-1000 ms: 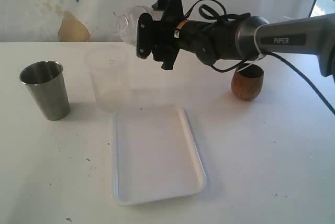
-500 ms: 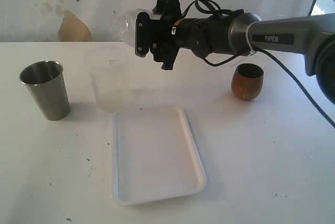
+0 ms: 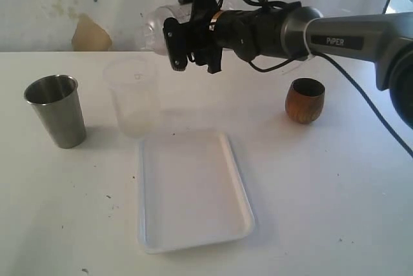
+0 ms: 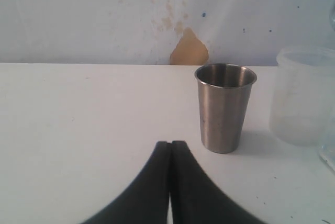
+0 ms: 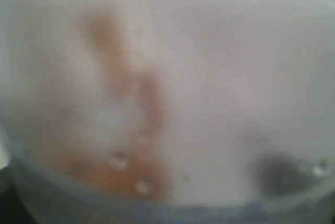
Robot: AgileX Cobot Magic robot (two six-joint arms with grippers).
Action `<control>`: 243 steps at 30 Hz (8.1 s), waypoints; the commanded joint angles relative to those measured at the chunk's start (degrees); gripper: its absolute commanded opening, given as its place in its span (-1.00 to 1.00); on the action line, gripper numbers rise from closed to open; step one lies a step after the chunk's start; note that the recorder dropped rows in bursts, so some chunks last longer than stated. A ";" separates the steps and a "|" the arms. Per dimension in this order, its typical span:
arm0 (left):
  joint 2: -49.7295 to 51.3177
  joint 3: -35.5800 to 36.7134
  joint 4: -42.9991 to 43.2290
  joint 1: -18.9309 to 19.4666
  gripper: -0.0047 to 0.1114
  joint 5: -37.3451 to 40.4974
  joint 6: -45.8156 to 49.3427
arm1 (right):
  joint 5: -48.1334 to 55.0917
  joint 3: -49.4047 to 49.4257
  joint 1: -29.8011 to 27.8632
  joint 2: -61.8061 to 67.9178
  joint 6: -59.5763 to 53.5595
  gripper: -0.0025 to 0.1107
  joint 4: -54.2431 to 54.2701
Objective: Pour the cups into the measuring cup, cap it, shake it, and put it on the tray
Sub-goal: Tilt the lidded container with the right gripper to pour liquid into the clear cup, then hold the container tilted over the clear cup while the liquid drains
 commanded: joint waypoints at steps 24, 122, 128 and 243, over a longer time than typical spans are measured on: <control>-0.31 0.25 -0.35 -0.18 -0.92 -0.58 -0.06 | -9.63 -0.87 0.50 -0.86 -13.67 -0.96 0.06; -0.31 0.25 -0.35 -0.18 -0.92 -0.83 -0.06 | -19.39 -5.29 -0.08 4.88 -32.09 -0.96 7.99; -0.31 0.25 -0.35 -0.18 -0.92 -0.83 -0.06 | -19.80 -5.29 -0.08 4.88 -32.09 -0.96 7.99; -0.31 0.25 -0.35 -0.18 -0.92 -0.96 -0.06 | -26.58 -5.29 0.36 4.88 -34.35 -0.96 7.94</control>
